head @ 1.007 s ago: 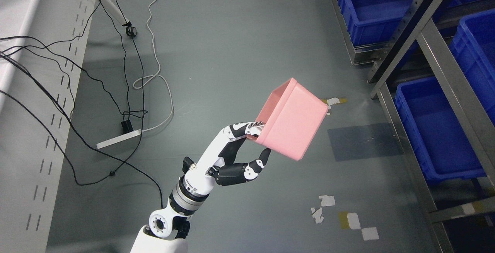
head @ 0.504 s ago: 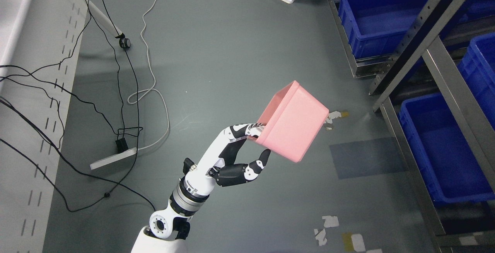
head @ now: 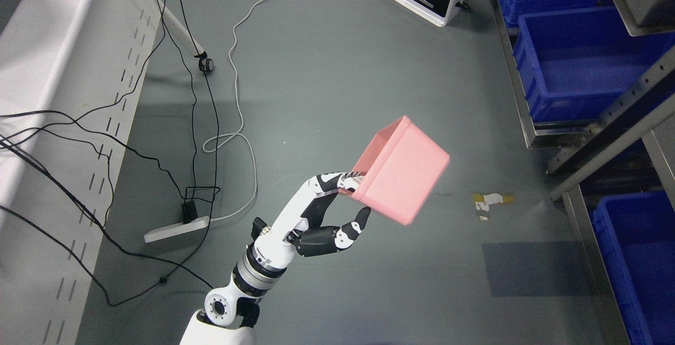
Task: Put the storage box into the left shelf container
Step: 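Hold the pink box in the left hand while turning toward the blue-bin rack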
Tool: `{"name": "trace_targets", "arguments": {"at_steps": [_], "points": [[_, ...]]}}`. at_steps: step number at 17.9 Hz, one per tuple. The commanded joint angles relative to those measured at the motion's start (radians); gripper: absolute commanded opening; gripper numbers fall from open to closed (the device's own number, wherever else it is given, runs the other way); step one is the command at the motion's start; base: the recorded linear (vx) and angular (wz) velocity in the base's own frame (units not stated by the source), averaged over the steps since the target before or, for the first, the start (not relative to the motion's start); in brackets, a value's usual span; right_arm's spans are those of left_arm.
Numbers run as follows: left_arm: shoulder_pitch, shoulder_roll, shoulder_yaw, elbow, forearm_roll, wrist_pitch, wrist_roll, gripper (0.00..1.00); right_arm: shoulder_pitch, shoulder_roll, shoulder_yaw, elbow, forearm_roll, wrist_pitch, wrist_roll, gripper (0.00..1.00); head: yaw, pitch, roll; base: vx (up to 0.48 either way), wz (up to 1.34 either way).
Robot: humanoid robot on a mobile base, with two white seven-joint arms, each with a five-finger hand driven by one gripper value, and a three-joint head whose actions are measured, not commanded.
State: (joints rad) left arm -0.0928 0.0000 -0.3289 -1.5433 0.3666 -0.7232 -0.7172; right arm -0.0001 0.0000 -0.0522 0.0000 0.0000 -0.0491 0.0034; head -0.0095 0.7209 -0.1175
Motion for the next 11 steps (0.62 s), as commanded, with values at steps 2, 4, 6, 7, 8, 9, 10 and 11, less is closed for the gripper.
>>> {"name": "trace_targets", "arguments": {"at_steps": [2,4,6,7,8,9,10,11], "points": [[0.001,0.017,-0.009,0.029,-0.014,0.001,-0.002,0.04,-0.004,-0.017,0.000,-0.017,-0.021,-0.002,-0.006,1.00,0.0000,0.000,0.000,0.302,0.14],[0.002,0.017,-0.010,0.029,-0.014,0.001,-0.002,0.04,-0.003,-0.017,0.000,-0.017,-0.021,0.000,-0.007,1.00,0.0000,0.000,0.000,0.315,-0.02],[0.004,0.017,-0.012,0.029,-0.014,0.001,-0.002,0.04,-0.003,-0.017,0.000,-0.017,-0.021,0.000,-0.006,1.00,0.0000,0.000,0.000,0.327,-0.38],[0.005,0.017,-0.012,0.029,-0.014,0.001,-0.002,0.04,-0.003,-0.017,0.000,-0.017,-0.021,-0.002,-0.005,1.00,0.0000,0.000,0.000,0.293,-0.63],[0.008,0.017,-0.012,0.029,-0.015,0.001,-0.002,0.04,-0.003,-0.017,0.000,-0.017,-0.021,0.000,-0.005,1.00,0.0000,0.000,0.000,0.293,-0.63],[0.013,0.017,-0.012,0.029,-0.015,0.001,-0.002,0.04,-0.003,-0.017,0.000,-0.017,-0.021,0.000,-0.005,1.00,0.0000,0.000,0.000,0.293,-0.86],[0.021,0.017,-0.012,0.029,-0.015,0.001,-0.002,0.04,-0.004,-0.017,0.000,-0.017,-0.021,0.000,-0.006,1.00,0.0000,0.000,0.000,0.293,-0.86],[0.025,0.017,-0.015,0.029,-0.015,0.001,-0.002,0.04,-0.003,-0.017,0.000,-0.017,-0.021,0.000,-0.007,1.00,0.0000,0.000,0.000,0.317,-0.93]]}}
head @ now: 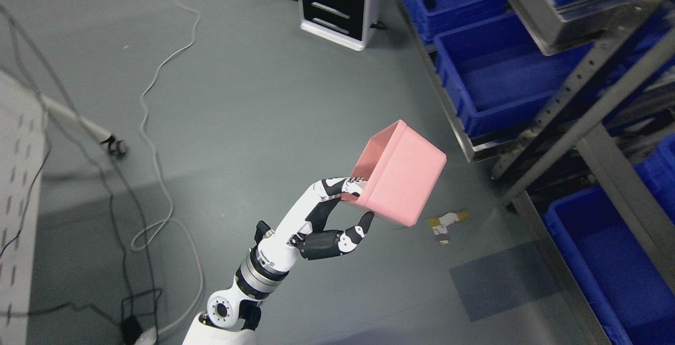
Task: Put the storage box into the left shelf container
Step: 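Hold the pink box in the left hand while turning toward the blue-bin rack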
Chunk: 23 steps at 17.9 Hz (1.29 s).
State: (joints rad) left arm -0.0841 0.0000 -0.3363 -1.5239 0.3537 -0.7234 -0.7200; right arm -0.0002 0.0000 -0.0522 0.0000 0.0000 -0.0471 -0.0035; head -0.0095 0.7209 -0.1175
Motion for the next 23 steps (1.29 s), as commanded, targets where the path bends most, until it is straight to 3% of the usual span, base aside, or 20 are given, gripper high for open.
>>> {"name": "trace_targets", "arguments": {"at_steps": [1,13,23], "points": [[0.020,0.017,-0.010,0.010,-0.002,0.001,0.001,0.04,-0.004,-0.017,0.000,-0.017,-0.022,-0.002,0.002,1.00,0.0000,0.000,0.000,0.317,-0.93],[0.064,0.017,-0.021,0.047,-0.041,0.001,0.001,0.05,-0.004,-0.017,0.000,-0.017,-0.022,-0.003,0.002,1.00,0.0000,0.000,0.000,0.175,-1.03],[0.056,0.017,0.244,0.065,-0.050,0.005,0.004,0.05,-0.003,-0.017,0.000,-0.017,-0.022,-0.003,0.002,1.00,0.0000,0.000,0.000,0.080,-0.85]]}}
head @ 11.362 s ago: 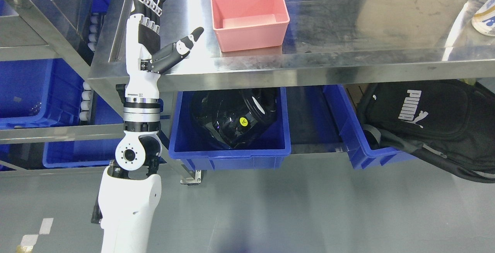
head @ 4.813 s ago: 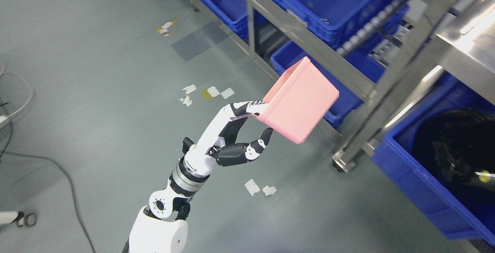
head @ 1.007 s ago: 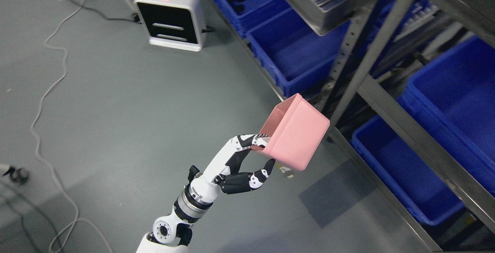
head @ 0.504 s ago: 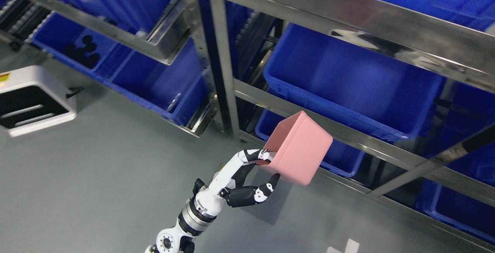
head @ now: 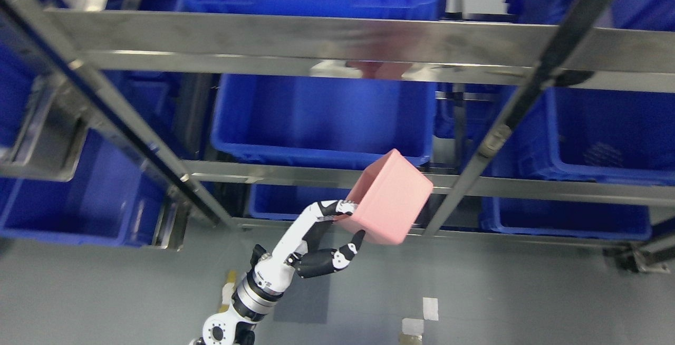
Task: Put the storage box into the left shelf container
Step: 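Lower the pink box into the blue bin with the left hand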
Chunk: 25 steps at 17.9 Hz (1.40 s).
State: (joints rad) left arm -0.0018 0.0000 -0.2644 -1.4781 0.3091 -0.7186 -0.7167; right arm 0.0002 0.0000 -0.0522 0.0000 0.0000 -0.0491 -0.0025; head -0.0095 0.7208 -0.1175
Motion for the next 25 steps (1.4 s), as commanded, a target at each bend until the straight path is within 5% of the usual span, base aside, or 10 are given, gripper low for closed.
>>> {"name": "trace_targets", "arguments": {"at_steps": [1,7,18,25], "points": [[-0.026,0.017,0.198,0.019,-0.005,0.001,0.000,0.05,-0.005,-0.017,0.000,-0.017,-0.021,0.000,-0.001,1.00,0.0000,0.000,0.000,0.065,-0.53],[-0.040,0.017,0.306,0.057,-0.019,0.016,0.002,0.05,-0.003,-0.017,0.000,-0.017,-0.021,0.000,-0.001,1.00,0.0000,0.000,0.000,0.050,-0.34],[-0.416,0.017,0.359,0.517,-0.096,0.160,0.013,0.05,-0.005,-0.017,0.000,-0.017,-0.021,-0.001,0.001,1.00,0.0000,0.000,0.000,-0.002,0.01],[-0.711,0.017,0.376,0.959,-0.199,0.241,0.016,0.05,-0.003,-0.017,0.000,-0.017,-0.021,-0.001,0.001,1.00,0.0000,0.000,0.000,-0.001,0.00]]}}
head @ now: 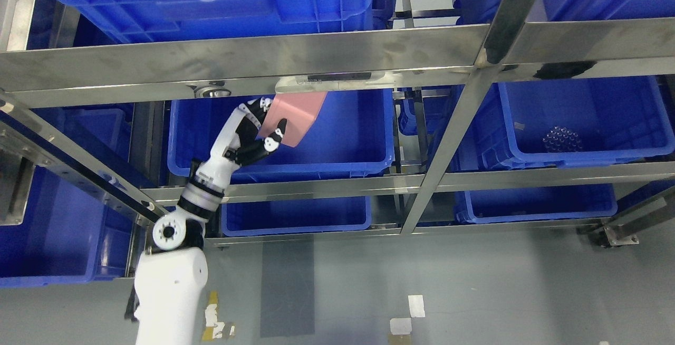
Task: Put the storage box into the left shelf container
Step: 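Lower the pink box into the blue bin with the left hand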
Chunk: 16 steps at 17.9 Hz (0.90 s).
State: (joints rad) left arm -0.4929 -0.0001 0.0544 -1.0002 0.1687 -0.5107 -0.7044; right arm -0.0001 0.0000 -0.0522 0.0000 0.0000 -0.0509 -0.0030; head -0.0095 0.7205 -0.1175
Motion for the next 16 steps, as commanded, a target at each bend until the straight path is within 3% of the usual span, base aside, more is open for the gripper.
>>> {"name": "trace_targets", "arguments": {"at_steps": [1,5,9,12,16], "points": [[-0.248,0.018,0.059,0.524,-0.058,0.034,0.005,0.06,-0.003,-0.017,0.000,-0.017,-0.021,0.000,0.002,1.00,0.0000,0.000,0.000,0.000,0.00],[-0.291,0.018,0.041,0.571,-0.064,0.038,0.048,0.16,-0.005,-0.017,0.000,-0.017,-0.021,0.002,0.001,1.00,0.0000,0.000,0.000,0.000,0.00],[-0.291,0.018,0.033,0.571,-0.127,0.040,0.049,0.39,-0.005,-0.017,0.000,-0.017,-0.021,0.000,0.002,1.00,0.0000,0.000,0.000,0.000,0.00],[-0.293,0.018,0.018,0.549,-0.211,0.038,0.049,0.70,-0.003,-0.017,0.000,-0.017,-0.021,0.000,0.000,1.00,0.0000,0.000,0.000,0.000,0.00],[-0.291,0.018,-0.046,0.430,-0.352,0.038,0.048,0.89,-0.003,-0.017,0.000,-0.017,-0.021,0.002,0.001,1.00,0.0000,0.000,0.000,0.000,0.00]]}}
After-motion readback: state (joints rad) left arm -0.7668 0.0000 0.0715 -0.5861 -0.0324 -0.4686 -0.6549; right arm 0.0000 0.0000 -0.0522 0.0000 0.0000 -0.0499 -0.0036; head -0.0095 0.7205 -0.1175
